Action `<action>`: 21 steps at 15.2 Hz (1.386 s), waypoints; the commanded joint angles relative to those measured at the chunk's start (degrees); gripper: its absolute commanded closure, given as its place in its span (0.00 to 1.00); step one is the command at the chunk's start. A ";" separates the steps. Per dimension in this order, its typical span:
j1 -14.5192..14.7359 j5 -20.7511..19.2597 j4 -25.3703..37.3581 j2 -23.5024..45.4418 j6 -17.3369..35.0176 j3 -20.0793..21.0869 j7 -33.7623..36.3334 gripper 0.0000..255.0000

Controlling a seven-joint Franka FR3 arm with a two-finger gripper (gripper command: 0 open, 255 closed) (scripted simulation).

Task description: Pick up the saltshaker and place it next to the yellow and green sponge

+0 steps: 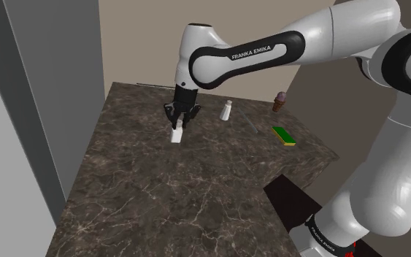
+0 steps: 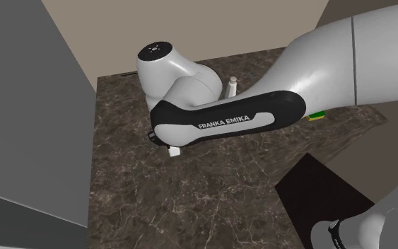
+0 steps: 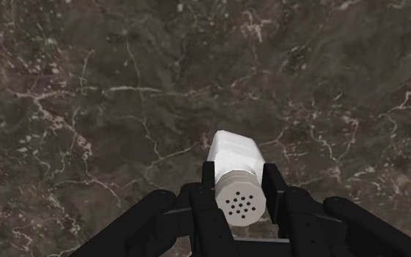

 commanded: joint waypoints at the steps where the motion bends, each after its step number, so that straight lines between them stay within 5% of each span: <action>1: -0.06 0.29 0.62 -0.74 -1.33 0.09 -0.16 1.00; 21: -0.25 1.82 11.30 -4.60 -15.67 0.45 -1.18 1.00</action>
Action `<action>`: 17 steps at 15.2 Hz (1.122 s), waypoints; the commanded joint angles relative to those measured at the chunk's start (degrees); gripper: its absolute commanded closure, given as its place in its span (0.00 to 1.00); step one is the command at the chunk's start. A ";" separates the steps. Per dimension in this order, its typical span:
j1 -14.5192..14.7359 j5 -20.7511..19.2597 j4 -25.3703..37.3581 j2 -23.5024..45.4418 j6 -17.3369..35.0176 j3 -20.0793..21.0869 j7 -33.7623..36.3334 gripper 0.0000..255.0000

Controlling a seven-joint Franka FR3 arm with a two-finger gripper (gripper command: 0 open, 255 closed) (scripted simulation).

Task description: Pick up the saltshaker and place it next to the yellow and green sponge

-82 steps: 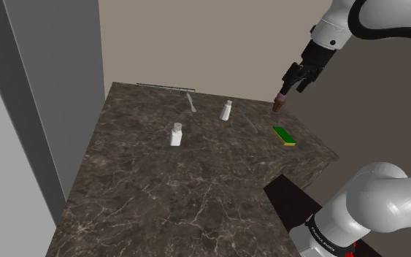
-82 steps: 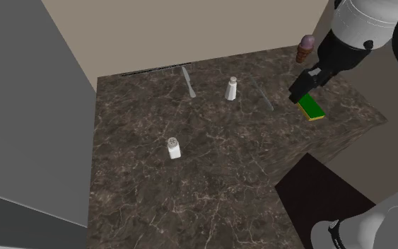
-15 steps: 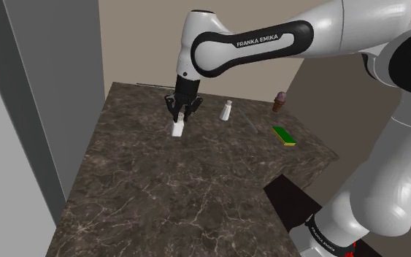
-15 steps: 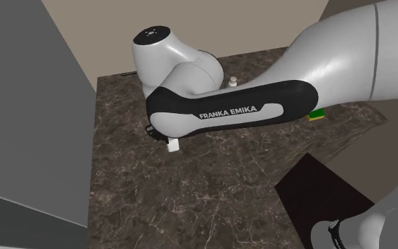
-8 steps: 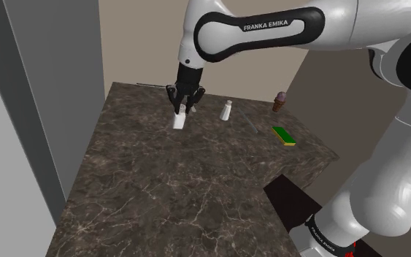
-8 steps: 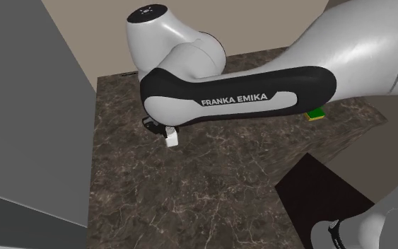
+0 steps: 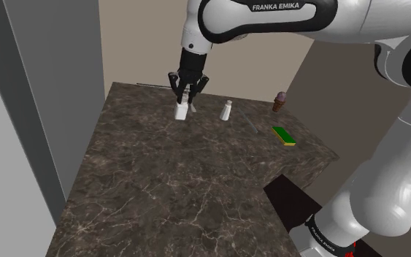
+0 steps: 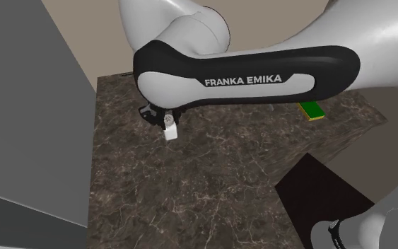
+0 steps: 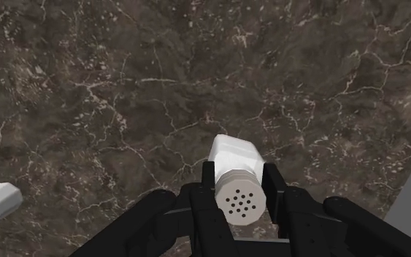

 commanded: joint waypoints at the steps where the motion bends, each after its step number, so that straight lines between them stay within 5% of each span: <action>1: 0.04 0.02 1.61 0.01 -1.64 0.03 -0.01 1.00; 7: 0.11 0.09 5.50 -0.12 -5.65 0.09 -0.07 1.00; 17: -5.88 4.73 -15.48 -18.15 -2.13 -5.50 -12.64 1.00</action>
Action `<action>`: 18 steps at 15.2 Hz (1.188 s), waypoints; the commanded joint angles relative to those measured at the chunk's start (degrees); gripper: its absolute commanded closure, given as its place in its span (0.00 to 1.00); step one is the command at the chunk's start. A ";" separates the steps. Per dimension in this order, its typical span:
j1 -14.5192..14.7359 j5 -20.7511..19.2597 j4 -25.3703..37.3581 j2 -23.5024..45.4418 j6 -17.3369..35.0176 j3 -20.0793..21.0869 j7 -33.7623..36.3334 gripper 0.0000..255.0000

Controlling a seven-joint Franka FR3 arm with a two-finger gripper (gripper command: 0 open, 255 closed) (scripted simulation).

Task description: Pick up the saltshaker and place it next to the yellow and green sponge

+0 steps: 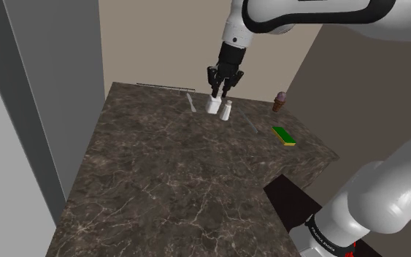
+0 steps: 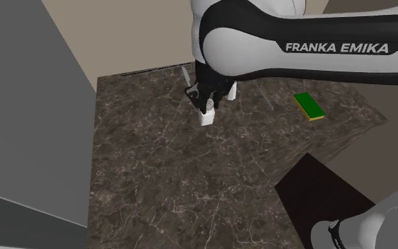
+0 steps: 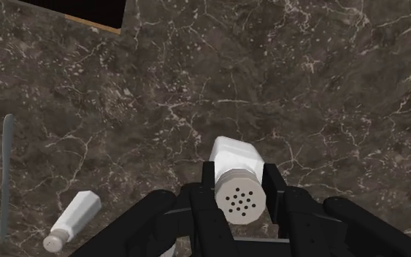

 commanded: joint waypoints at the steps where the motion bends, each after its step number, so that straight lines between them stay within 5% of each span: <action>1: -0.95 0.55 -3.92 -3.46 0.50 -1.46 -2.70 1.00; 18: -9.09 -3.76 -21.64 -22.75 -1.24 -16.79 -24.36 1.00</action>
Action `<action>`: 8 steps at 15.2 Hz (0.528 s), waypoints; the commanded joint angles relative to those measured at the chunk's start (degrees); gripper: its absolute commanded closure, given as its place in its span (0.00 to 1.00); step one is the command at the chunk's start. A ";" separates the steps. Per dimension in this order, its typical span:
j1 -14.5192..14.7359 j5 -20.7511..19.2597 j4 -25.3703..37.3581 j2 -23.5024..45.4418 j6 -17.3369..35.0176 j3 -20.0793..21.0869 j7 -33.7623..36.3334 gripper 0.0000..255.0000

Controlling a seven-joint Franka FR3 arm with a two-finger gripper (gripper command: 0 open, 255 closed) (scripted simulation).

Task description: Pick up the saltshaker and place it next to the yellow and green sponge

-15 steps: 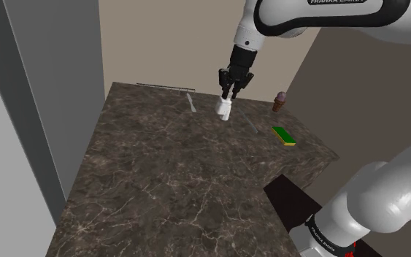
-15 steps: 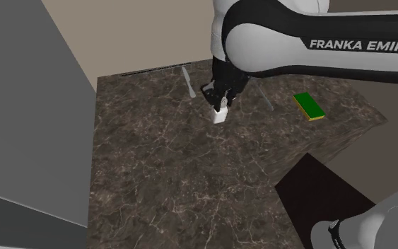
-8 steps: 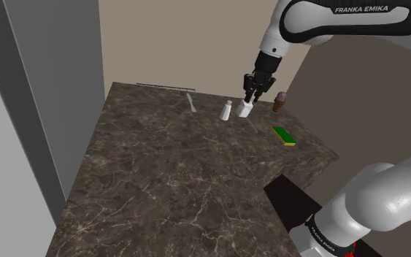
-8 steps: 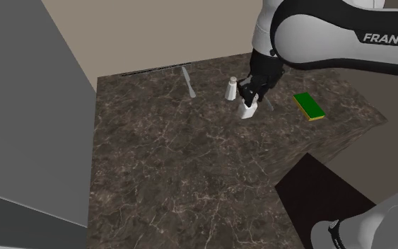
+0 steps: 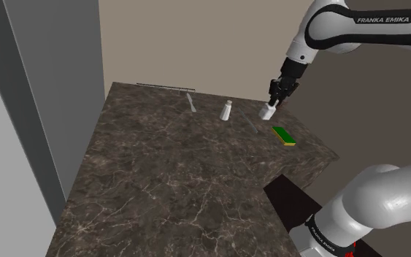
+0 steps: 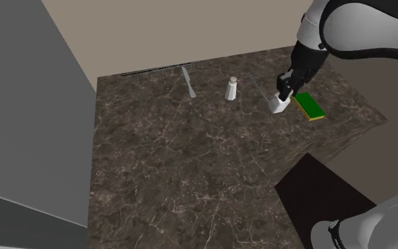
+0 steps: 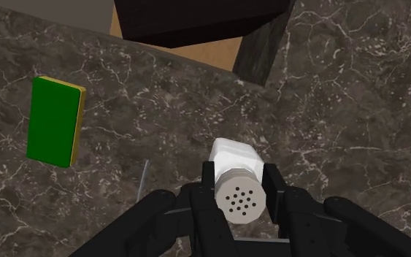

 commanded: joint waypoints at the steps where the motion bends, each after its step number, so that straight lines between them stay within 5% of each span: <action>1: -1.15 -1.13 -1.11 -1.46 -0.29 -2.06 -2.71 1.00; 8: -5.27 -5.55 -2.53 -4.34 -1.30 -9.57 -12.10 1.00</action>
